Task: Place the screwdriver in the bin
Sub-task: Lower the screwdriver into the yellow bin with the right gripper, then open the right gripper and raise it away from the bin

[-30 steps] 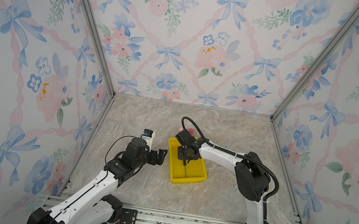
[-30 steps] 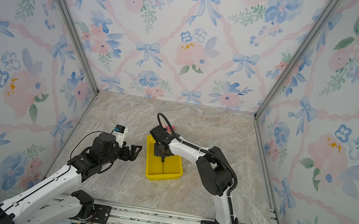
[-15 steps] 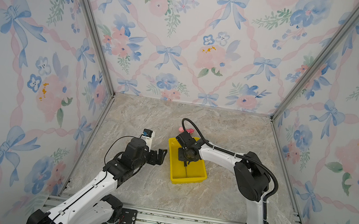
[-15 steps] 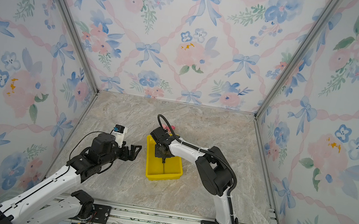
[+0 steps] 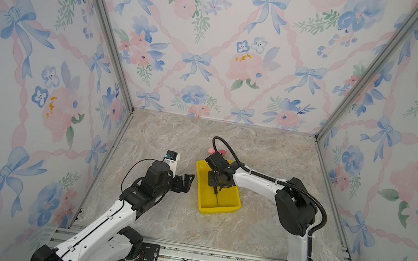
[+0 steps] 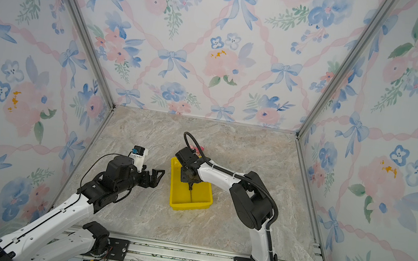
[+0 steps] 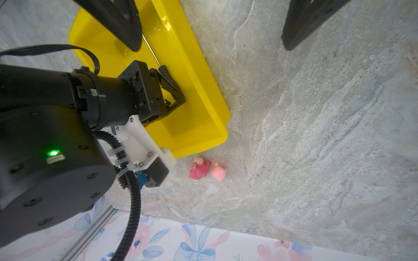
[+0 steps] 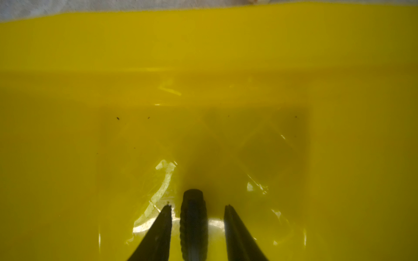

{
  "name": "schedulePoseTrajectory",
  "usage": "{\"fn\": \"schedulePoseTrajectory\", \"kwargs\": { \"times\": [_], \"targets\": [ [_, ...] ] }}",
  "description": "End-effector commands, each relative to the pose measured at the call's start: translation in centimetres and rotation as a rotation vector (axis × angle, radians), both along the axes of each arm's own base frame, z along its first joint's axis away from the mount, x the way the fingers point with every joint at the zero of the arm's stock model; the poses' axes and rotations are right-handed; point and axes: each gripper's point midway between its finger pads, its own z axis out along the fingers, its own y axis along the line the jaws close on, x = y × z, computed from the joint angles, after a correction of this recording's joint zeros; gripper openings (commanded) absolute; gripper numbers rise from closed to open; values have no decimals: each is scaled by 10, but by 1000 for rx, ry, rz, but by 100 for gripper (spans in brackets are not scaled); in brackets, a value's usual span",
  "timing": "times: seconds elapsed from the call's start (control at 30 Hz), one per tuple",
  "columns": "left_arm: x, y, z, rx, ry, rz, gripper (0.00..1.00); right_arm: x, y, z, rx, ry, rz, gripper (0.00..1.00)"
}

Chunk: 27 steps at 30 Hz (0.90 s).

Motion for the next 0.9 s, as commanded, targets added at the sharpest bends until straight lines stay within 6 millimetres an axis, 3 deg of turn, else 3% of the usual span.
{"fn": "schedulePoseTrajectory", "kwargs": {
  "times": [0.0, 0.2, 0.4, 0.67, 0.87],
  "targets": [
    [-2, 6, -4, 19, 7, 16, 98, 0, -5, 34, 13, -64, 10, 43],
    [1, 5, -1, 27, 1, 6, 98, -6, -12, 67, 15, -128, 36, 46],
    [3, 6, 1, 33, -6, 10, 97, -19, -34, 103, 3, -200, 38, 50],
    [8, 12, 5, 56, -16, 35, 98, -36, -86, 157, -14, -329, -27, 57],
    [11, 17, 4, 98, -14, 44, 97, -42, -133, 175, -22, -364, -96, 58]
  ]
}}
